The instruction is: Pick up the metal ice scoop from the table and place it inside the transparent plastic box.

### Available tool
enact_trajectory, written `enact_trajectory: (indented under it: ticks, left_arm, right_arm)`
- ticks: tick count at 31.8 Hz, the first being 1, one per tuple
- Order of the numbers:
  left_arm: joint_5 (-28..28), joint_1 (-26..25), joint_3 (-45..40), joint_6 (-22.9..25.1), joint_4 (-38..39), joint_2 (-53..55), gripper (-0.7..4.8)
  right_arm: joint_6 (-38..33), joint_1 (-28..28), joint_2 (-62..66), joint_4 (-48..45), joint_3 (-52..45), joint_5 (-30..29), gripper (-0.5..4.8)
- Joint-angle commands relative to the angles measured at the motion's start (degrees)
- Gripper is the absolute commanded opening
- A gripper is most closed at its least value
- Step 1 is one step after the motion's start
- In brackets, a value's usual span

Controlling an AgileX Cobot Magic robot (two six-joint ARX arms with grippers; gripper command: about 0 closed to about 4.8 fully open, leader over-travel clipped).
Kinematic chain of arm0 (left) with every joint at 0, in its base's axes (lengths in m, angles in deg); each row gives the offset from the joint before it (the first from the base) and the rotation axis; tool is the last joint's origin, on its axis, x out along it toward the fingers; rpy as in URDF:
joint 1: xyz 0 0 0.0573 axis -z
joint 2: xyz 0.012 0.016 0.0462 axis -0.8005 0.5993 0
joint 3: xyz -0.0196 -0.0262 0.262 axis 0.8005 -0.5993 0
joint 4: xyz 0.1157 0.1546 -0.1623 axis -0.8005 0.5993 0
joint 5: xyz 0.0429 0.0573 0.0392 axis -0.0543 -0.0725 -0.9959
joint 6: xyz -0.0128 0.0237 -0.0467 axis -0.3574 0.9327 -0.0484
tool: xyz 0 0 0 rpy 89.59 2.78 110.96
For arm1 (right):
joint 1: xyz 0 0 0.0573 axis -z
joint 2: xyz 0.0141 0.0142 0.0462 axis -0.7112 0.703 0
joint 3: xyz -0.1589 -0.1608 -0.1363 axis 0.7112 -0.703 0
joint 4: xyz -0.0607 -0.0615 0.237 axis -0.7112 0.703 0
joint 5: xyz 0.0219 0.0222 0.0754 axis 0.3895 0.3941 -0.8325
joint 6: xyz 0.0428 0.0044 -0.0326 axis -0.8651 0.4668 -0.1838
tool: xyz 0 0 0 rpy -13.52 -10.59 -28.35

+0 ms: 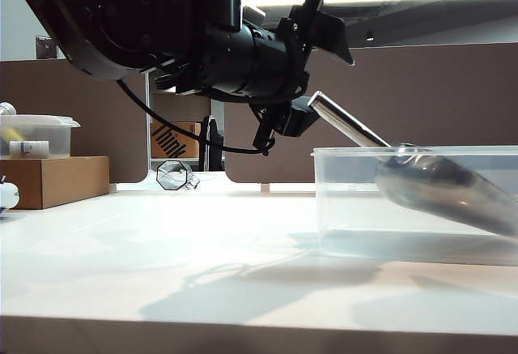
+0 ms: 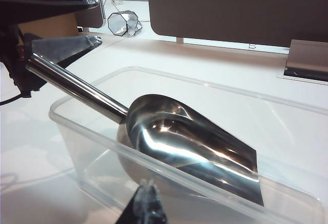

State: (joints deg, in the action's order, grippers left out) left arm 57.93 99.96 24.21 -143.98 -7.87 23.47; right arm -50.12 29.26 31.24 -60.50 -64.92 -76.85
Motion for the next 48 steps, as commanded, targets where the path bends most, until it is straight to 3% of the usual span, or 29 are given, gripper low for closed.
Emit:
enact_trajectory:
  ticks: [1,10,11,12,14,22,25,31,36,40,43,48]
  left_arm:
    - [2.91,-1.46,0.15,0.04,-2.54,-0.35,2.86]
    - [11.28,-8.68,0.13,-0.31,-4.92,-0.63,2.89]
    - [13.00,-9.44,0.13,-0.22,-5.57,-0.63,2.64]
    - [14.56,-10.05,0.13,-0.15,-6.21,-0.63,2.05]
    - [17.70,-11.28,0.13,0.35,-7.45,-0.63,-0.12]
    - [23.69,-14.80,0.09,3.69,-8.48,-3.56,-0.05]
    - [23.69,-15.12,0.07,10.29,-4.44,-7.78,-0.05]
    - [22.58,-15.61,0.07,36.61,18.51,-22.86,-0.05]
    - [9.64,-14.10,0.07,51.80,43.10,-38.16,-0.05]
    - [-0.55,-9.62,0.07,56.43,54.71,-48.98,-0.05]
    - [-11.32,-3.43,0.07,58.34,61.16,-56.59,-0.05]
    - [-38.03,15.32,0.02,59.84,75.89,-67.52,-0.05]
  right_arm:
    - [-0.02,-0.07,0.04,-0.66,0.04,-0.09,-0.01]
    - [-0.02,-0.11,0.04,-0.66,0.04,-0.09,-0.01]
    - [-0.02,-0.20,0.04,-0.66,0.04,-0.09,-0.01]
    - [-0.02,-0.48,0.04,-0.66,0.04,-0.07,-0.01]
    - [-0.02,-1.38,0.04,-0.66,0.04,-0.07,-0.01]
    - [-0.02,-6.23,0.04,-0.66,0.04,-0.13,-0.01]
    - [-0.02,-6.40,0.04,-0.66,0.04,-0.11,-0.01]
    - [-0.02,-6.51,0.04,-0.66,0.04,-0.09,-0.01]
    - [-0.02,-7.30,0.04,-0.66,0.04,0.11,-0.01]
    - [-0.02,-8.15,0.04,-0.66,0.04,-0.26,-0.01]
    - [-0.02,-6.82,0.04,-0.66,0.04,-0.33,-0.01]
    - [-0.02,-1.16,0.44,-0.63,0.04,-0.28,-0.01]
